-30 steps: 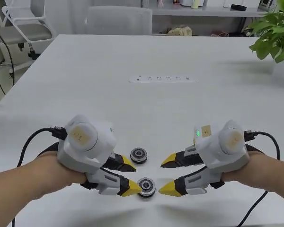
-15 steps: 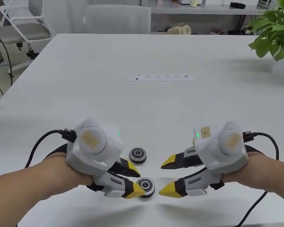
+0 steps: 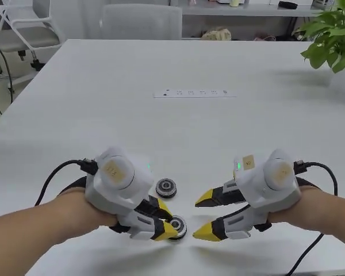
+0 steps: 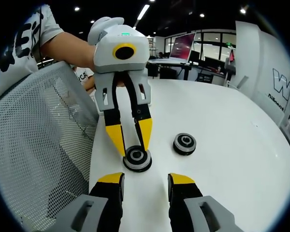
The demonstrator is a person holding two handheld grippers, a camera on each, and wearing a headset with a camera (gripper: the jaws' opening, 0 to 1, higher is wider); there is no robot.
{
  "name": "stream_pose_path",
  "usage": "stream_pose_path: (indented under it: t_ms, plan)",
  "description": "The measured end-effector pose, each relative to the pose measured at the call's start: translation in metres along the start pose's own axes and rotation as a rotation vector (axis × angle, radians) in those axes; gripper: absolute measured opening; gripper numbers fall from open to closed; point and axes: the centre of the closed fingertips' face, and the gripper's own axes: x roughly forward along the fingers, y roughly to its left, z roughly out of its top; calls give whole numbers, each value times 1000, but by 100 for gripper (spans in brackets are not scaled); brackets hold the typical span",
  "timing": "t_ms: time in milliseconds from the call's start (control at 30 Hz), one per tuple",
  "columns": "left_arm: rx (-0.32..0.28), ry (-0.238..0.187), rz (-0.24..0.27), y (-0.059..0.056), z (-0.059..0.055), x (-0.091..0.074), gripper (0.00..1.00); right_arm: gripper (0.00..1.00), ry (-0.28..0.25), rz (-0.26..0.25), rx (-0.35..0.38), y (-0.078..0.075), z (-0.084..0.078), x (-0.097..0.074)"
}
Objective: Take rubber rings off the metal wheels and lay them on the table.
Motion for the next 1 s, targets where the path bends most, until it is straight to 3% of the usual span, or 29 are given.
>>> stream_pose_path:
  t_ms: [467,1000]
  plan:
    - [59,2,31,1,1,2,8,33,-3,6,3,0,0,3]
    - [54,-14,60,1,1,3,7,30,-20,29,21,4,12,12]
